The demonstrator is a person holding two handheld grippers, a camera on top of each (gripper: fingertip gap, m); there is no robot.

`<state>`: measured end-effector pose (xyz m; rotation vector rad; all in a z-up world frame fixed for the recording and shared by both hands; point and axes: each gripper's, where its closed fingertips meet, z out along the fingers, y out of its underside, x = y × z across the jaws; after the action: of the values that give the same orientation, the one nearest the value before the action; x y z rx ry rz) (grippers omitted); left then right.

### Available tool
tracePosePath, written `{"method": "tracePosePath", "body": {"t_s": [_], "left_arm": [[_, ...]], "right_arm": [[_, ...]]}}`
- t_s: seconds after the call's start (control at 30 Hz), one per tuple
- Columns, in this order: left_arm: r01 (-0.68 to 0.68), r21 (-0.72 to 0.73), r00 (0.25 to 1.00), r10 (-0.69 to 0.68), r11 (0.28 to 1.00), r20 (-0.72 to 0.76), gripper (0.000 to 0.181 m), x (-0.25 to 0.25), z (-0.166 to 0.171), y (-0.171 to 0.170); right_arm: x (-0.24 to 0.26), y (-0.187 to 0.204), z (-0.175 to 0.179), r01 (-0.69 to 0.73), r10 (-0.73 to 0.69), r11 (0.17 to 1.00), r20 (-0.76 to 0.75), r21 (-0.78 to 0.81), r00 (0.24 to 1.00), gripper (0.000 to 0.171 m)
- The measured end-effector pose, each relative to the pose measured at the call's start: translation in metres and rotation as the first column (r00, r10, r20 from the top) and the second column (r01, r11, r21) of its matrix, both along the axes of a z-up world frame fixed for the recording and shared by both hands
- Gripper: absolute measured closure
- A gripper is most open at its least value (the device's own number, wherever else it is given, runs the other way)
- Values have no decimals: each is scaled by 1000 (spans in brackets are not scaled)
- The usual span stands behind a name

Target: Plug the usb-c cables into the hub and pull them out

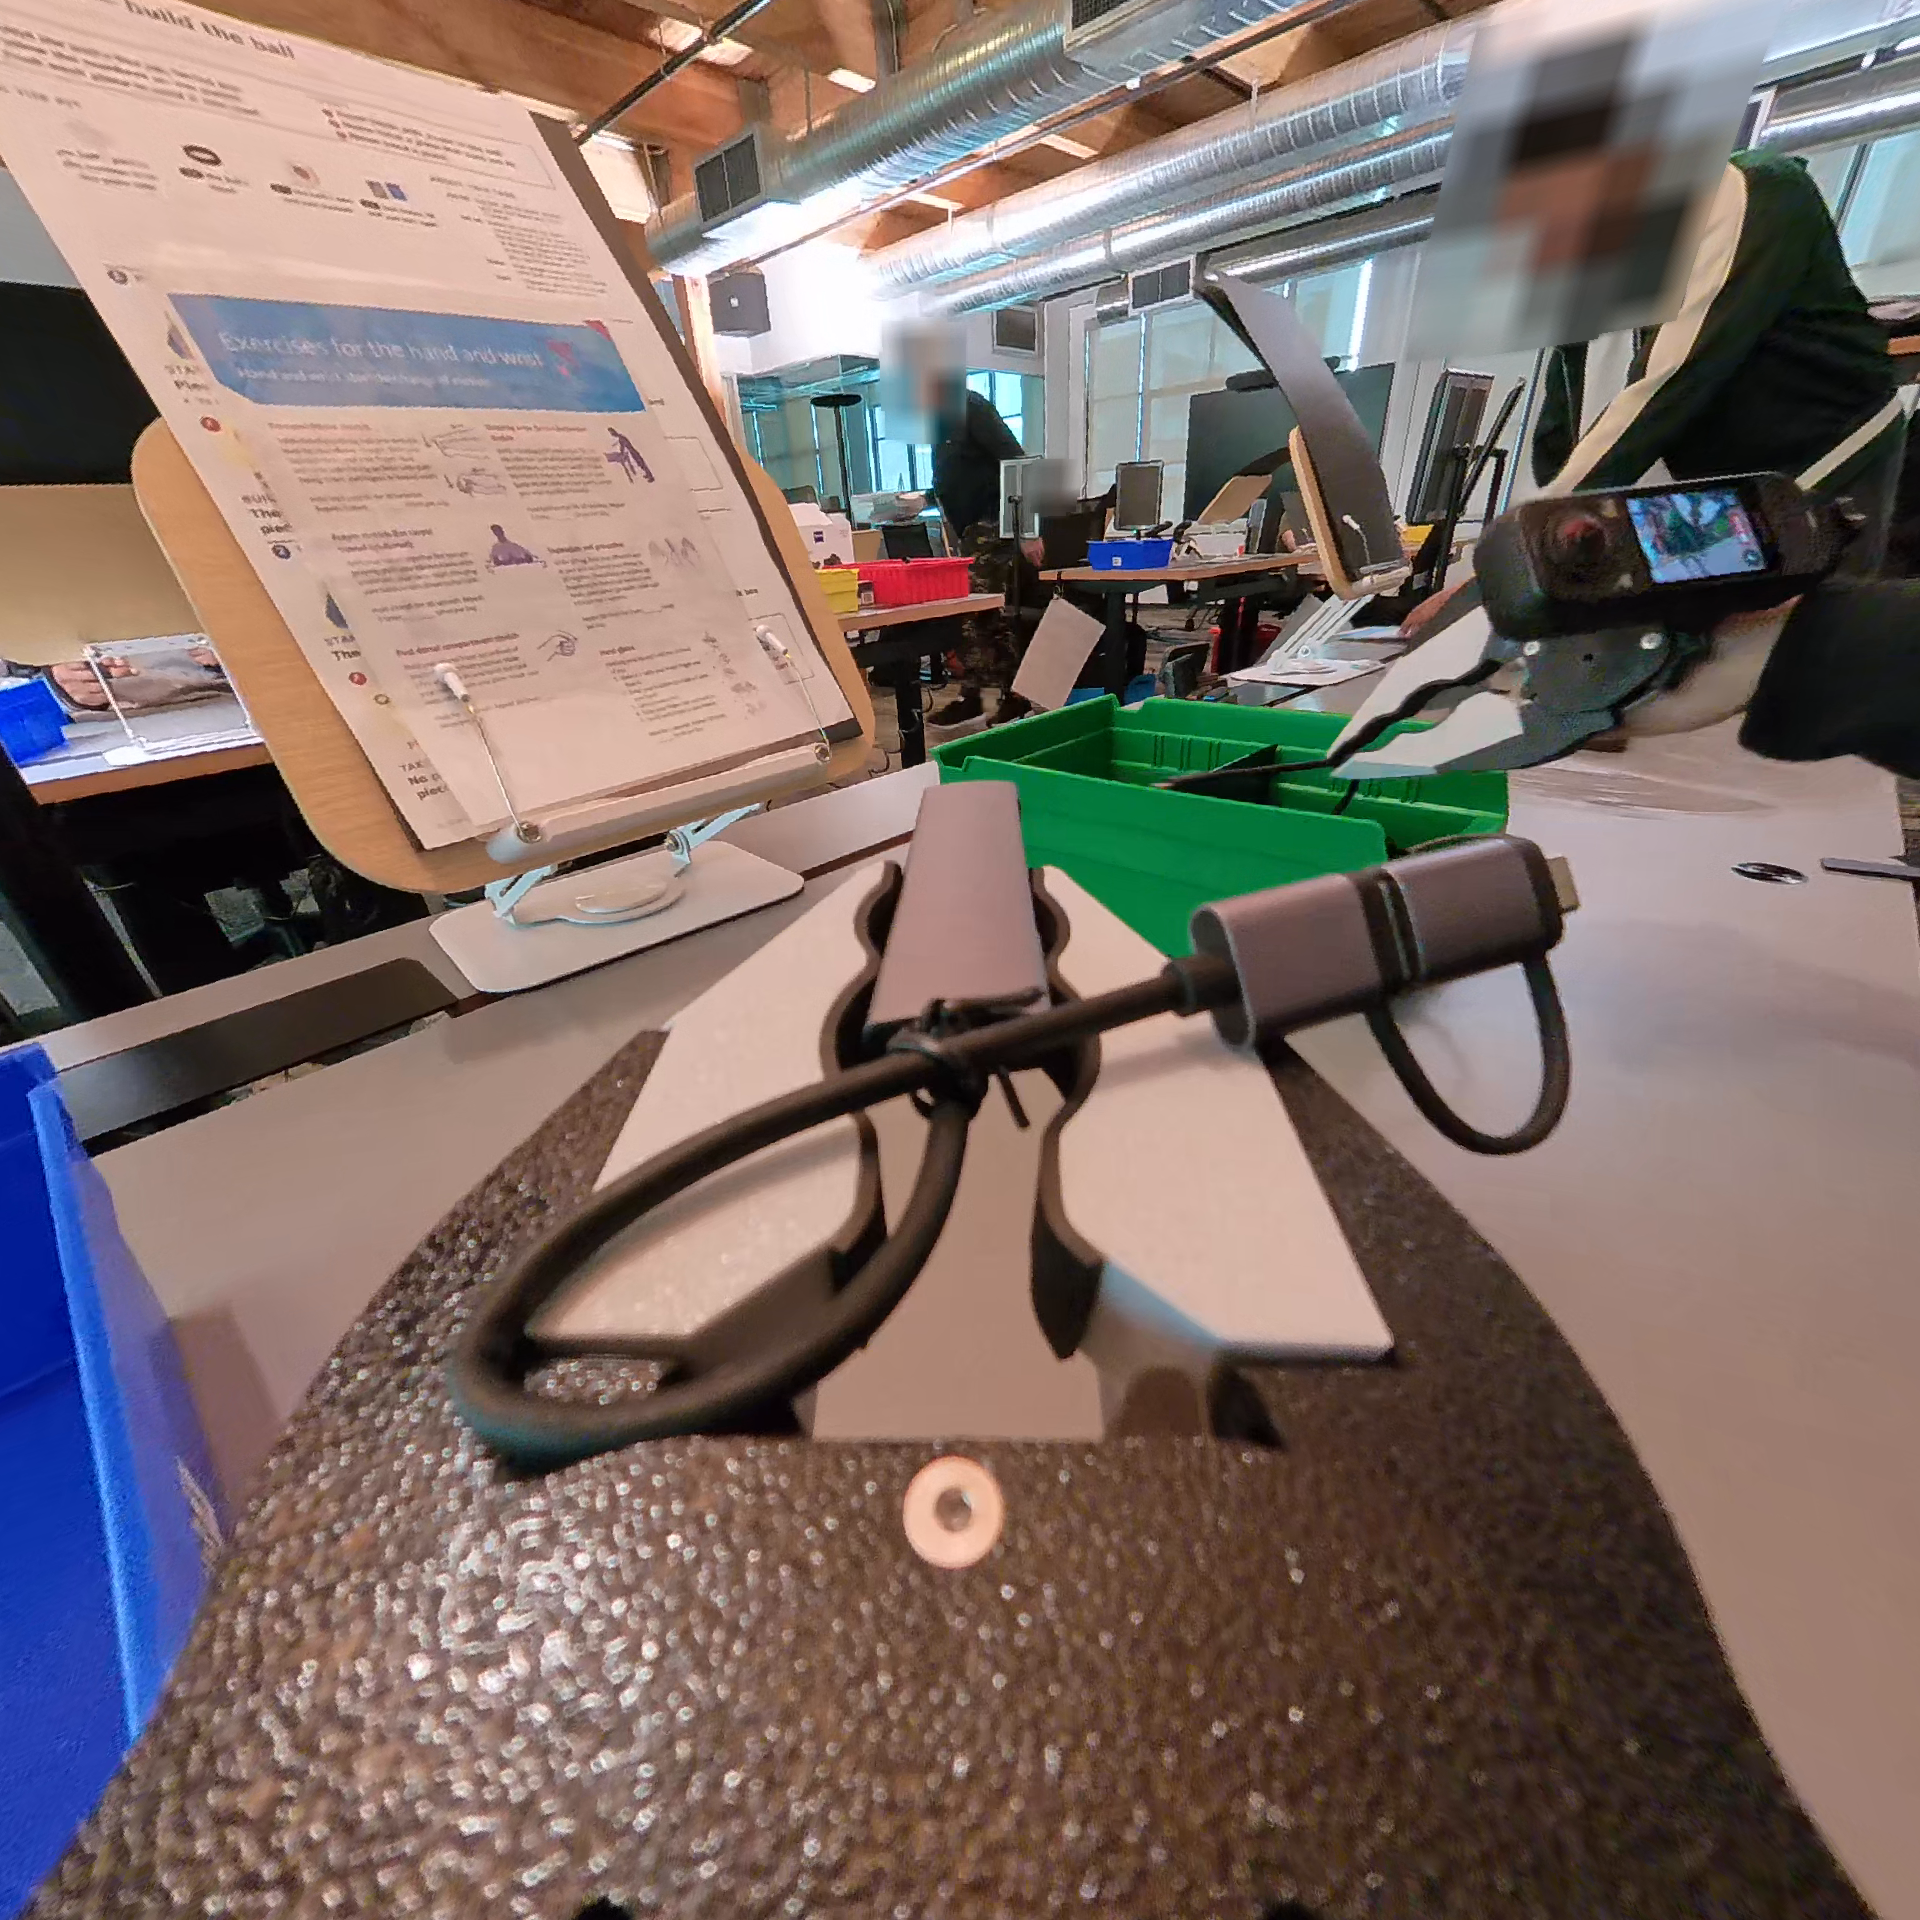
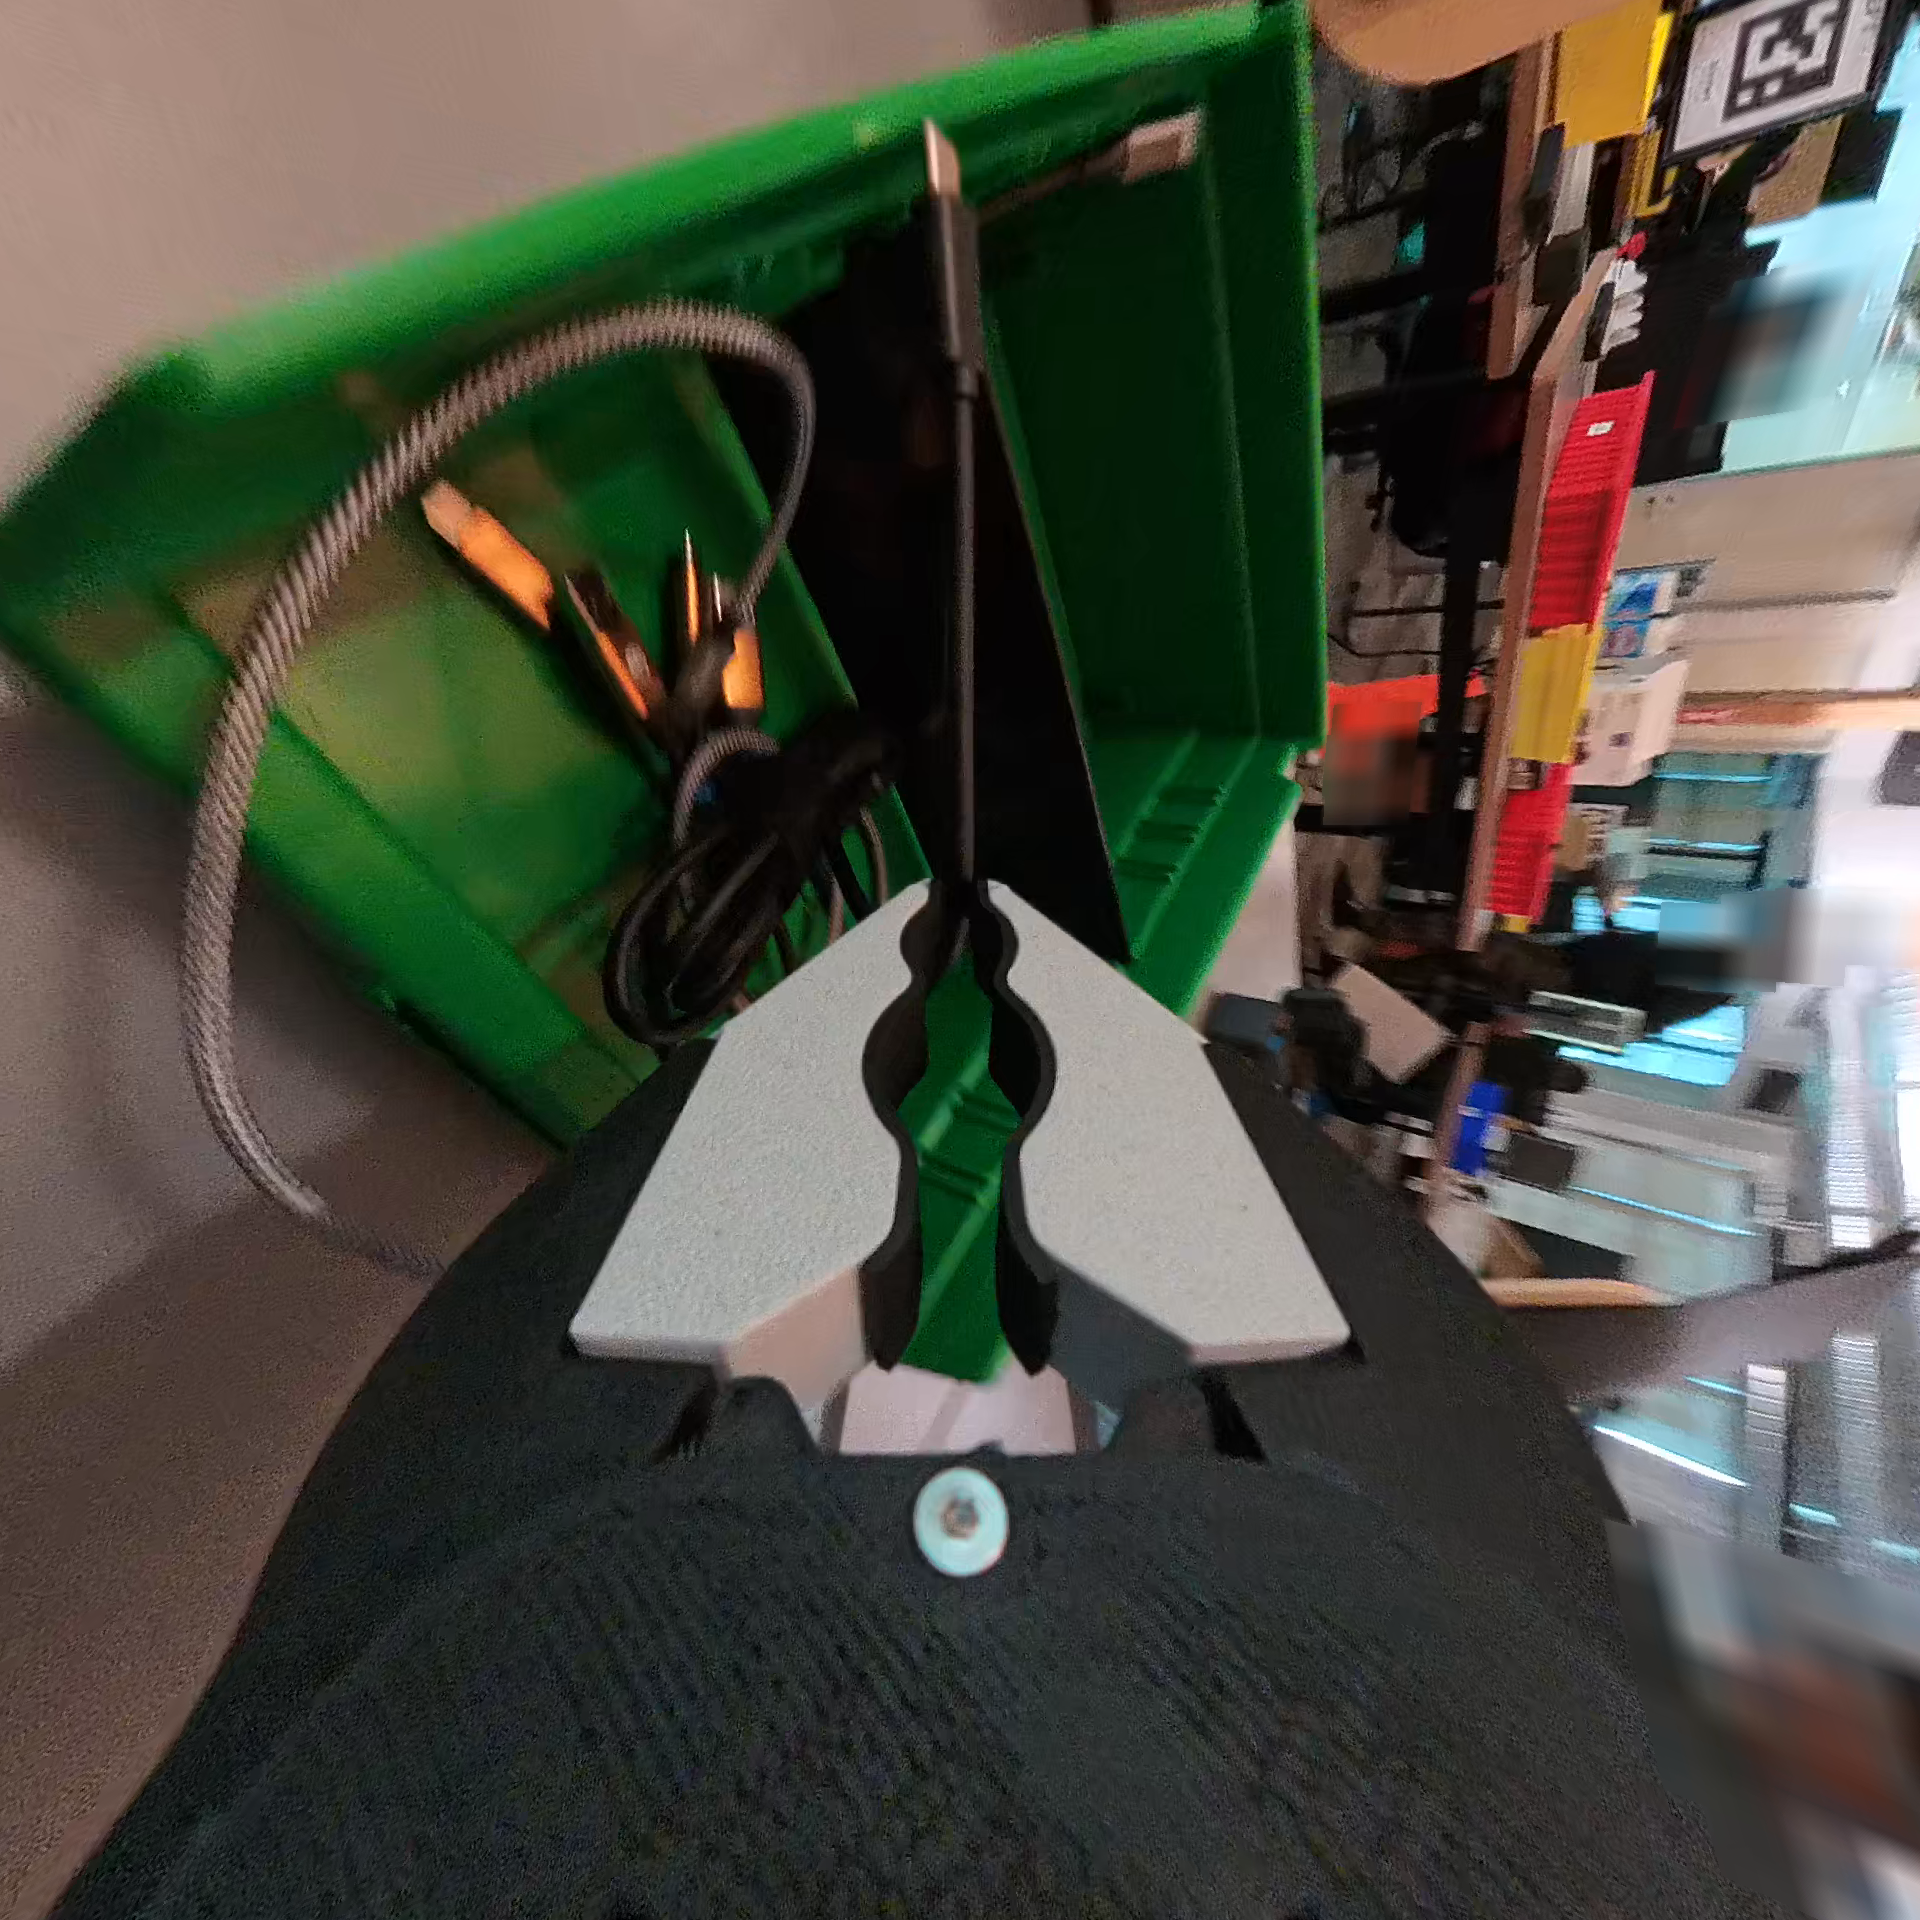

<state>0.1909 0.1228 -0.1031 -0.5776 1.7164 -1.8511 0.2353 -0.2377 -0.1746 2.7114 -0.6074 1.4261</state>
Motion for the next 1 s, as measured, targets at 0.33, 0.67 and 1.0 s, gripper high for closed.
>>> {"method": "tracePosePath", "body": {"t_s": [0.33, 0.67, 1.0], "left_arm": [[10, -4, 1000, -10, 1000, -3, 160, -1, 1, 1], [489, -86, 872, -484, 868, 71, 159, -62, 12, -30], [719, -54, 694, -710, 693, 123, 159, -115, 12, -51]], "right_arm": [[-12, 25, 5, -139, 140, 990, 26, -30, 990, 111], [-105, 222, 91, -318, 547, 149, 190, 936, 815, 95], [-158, 310, 88, -372, 724, -56, 294, 927, 624, 138]]}}
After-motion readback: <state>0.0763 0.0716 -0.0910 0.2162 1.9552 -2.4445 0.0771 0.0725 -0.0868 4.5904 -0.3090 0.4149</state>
